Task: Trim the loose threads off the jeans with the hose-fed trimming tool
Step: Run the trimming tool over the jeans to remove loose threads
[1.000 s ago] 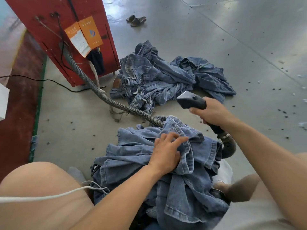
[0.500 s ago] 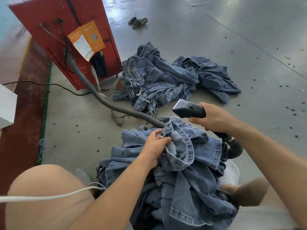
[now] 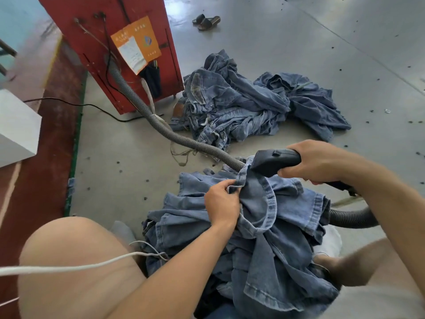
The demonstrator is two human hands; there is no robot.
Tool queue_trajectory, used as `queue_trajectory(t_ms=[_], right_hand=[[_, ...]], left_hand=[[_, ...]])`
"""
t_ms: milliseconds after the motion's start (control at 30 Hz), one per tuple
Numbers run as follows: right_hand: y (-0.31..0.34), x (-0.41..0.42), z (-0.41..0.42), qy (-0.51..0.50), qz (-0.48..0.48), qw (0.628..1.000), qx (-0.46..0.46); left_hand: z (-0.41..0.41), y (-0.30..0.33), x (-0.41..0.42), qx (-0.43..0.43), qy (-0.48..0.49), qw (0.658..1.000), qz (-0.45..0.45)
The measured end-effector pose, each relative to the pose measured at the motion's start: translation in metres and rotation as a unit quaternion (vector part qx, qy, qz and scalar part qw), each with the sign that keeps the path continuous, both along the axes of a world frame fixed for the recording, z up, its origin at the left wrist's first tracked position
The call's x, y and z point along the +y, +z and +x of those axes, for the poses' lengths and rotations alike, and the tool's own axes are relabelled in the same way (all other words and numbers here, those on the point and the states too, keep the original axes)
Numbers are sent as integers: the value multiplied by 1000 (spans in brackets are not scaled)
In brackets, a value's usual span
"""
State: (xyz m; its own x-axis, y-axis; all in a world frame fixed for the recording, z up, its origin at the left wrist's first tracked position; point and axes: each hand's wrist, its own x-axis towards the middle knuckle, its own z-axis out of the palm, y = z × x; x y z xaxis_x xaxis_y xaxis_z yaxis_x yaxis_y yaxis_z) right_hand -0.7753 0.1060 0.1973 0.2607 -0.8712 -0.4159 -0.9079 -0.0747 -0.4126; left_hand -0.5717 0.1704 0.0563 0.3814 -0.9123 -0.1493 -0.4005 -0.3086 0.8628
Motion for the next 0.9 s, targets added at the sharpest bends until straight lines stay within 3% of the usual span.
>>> queue_trajectory(t_ms=[100, 200, 400, 567, 767, 900], right_hand=[[8, 2, -4, 0, -36, 999, -33], [15, 9, -5, 20, -66, 995, -74], [15, 13, -8, 63, -45, 996, -51], [9, 9, -7, 107, -25, 994, -2], [8, 0, -4, 113, 68, 991, 12], [-3, 1, 10, 149, 67, 986, 18]], left_hand=[[3, -3, 3, -95, 26, 988, -117], [0, 0, 3, 0, -33, 986, -165], [-6, -4, -1, 56, -122, 981, -142], [-3, -10, -10, 46, -164, 982, -81], [7, -11, -12, 29, -219, 970, -98], [9, -14, -11, 8, -241, 966, -95]])
